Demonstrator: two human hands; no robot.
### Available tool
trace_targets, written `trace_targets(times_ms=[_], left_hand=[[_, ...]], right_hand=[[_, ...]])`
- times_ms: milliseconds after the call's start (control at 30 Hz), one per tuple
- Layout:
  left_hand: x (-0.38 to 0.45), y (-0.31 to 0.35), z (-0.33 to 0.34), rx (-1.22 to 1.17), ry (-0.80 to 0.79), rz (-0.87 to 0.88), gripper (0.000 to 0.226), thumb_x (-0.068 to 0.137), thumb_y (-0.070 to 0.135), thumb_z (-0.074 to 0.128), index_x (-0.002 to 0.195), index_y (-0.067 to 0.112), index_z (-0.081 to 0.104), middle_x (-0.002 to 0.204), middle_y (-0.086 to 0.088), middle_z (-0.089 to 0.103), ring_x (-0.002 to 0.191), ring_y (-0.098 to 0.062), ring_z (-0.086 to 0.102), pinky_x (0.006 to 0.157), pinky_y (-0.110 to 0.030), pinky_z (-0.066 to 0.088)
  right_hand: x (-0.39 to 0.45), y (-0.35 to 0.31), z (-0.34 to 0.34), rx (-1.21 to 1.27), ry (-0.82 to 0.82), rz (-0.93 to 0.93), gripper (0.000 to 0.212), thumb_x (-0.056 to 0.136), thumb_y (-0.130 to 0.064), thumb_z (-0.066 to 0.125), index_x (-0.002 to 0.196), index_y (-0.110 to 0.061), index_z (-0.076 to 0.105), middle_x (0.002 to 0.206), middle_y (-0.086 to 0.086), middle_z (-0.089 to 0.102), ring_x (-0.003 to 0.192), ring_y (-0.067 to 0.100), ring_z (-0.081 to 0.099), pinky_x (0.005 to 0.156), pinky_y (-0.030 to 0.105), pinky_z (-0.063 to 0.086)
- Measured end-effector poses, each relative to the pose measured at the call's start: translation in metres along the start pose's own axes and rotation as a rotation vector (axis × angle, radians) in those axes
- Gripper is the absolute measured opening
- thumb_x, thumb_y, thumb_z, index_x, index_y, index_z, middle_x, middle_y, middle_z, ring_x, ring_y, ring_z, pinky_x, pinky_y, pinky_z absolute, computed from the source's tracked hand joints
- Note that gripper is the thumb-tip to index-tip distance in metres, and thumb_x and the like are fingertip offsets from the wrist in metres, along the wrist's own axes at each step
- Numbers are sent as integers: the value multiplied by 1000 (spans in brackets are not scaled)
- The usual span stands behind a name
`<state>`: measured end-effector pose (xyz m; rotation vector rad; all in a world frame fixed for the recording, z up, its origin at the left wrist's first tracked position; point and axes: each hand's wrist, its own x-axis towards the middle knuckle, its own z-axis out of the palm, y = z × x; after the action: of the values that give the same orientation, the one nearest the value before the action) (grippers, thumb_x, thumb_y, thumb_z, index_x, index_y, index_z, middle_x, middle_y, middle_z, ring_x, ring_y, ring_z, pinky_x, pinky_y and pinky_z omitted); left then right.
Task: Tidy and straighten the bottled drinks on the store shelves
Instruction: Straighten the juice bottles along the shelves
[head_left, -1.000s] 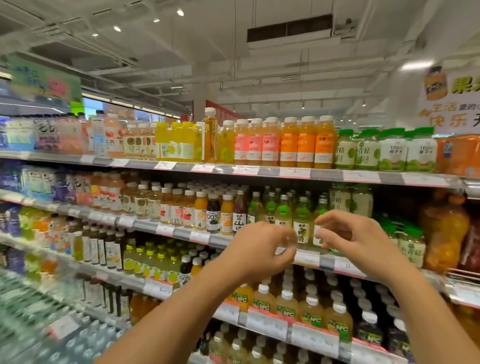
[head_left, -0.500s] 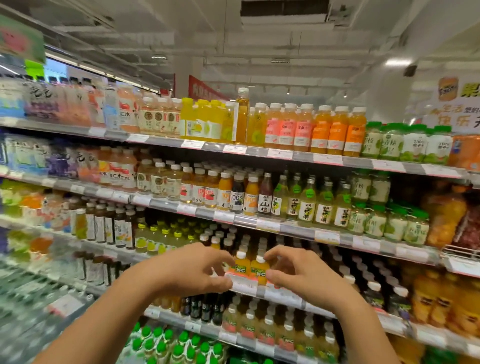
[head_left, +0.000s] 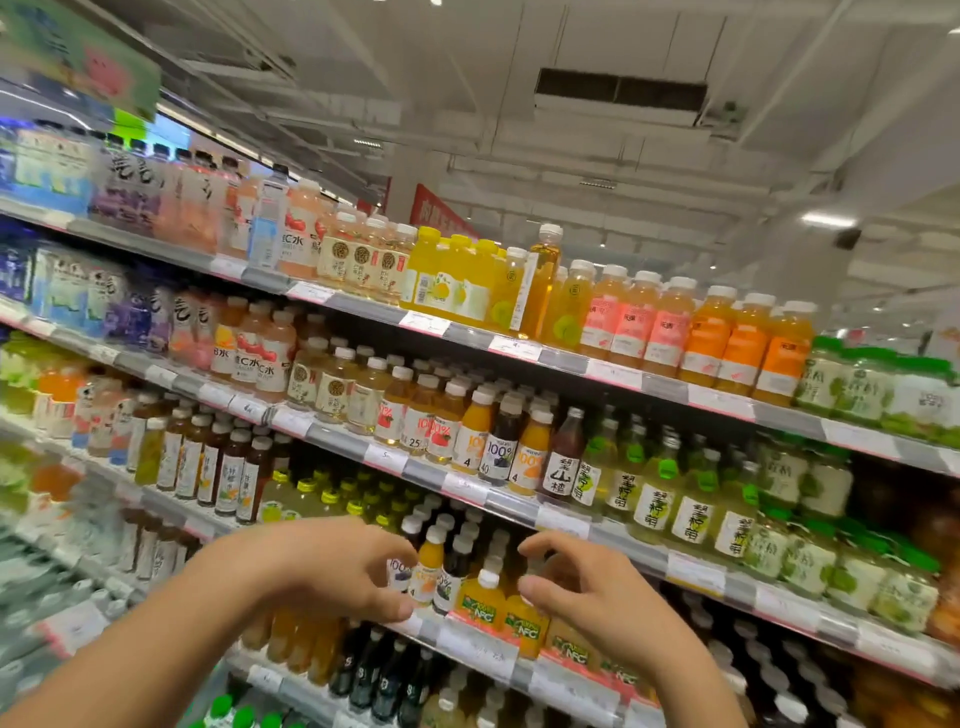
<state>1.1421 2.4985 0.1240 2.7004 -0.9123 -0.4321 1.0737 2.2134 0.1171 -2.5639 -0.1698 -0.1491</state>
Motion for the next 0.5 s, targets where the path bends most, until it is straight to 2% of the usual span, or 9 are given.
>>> trace_targets(times_ms=[133,233,267,333,400,500], left_hand=[[20,-20,-19,54,27,-41,69,94,62,55,154,37,33,141,10,58,125,-11,56,110,-36,45],[36,-36,-31,-5,46,-39,66,94,59,58,152,37,37,139,12,60,121,-9,59,109,-37,45],[43,-42,-33,-21,56,-35,65,93,59,59,151,39,38,137,13,61,120,-8,59,109,-38,45],[57,-50,-38,-17,89,-18,65,91,61,60,150,40,40,136,15,61,120,-8,59,109,-40,46],[72,-53,-47,20,123,21,64,93,58,59,150,37,41,141,14,58,127,-10,55,111,-40,45],[96,-54,-67,103,265,118,62,96,51,59,152,33,40,152,13,46,137,-11,46,114,-34,38]], right_hand=[[38,9,10,4,-35,-32,30,95,-51,65,124,-43,61,97,-13,75,88,2,71,85,35,60],[64,11,13,-40,-45,-42,32,97,-48,65,127,-37,61,99,-14,73,86,5,71,69,16,57],[73,12,14,-54,-43,-46,33,97,-49,65,127,-36,60,101,-15,73,86,6,72,67,14,56],[87,14,15,-70,-35,-59,36,96,-50,65,128,-36,60,103,-15,73,90,8,72,73,21,60],[100,17,14,-66,-41,-62,36,95,-52,65,128,-38,60,102,-15,75,92,7,72,84,33,61],[119,19,7,-112,-15,-47,37,96,-54,63,130,-41,59,106,-15,72,97,2,68,94,36,56]])
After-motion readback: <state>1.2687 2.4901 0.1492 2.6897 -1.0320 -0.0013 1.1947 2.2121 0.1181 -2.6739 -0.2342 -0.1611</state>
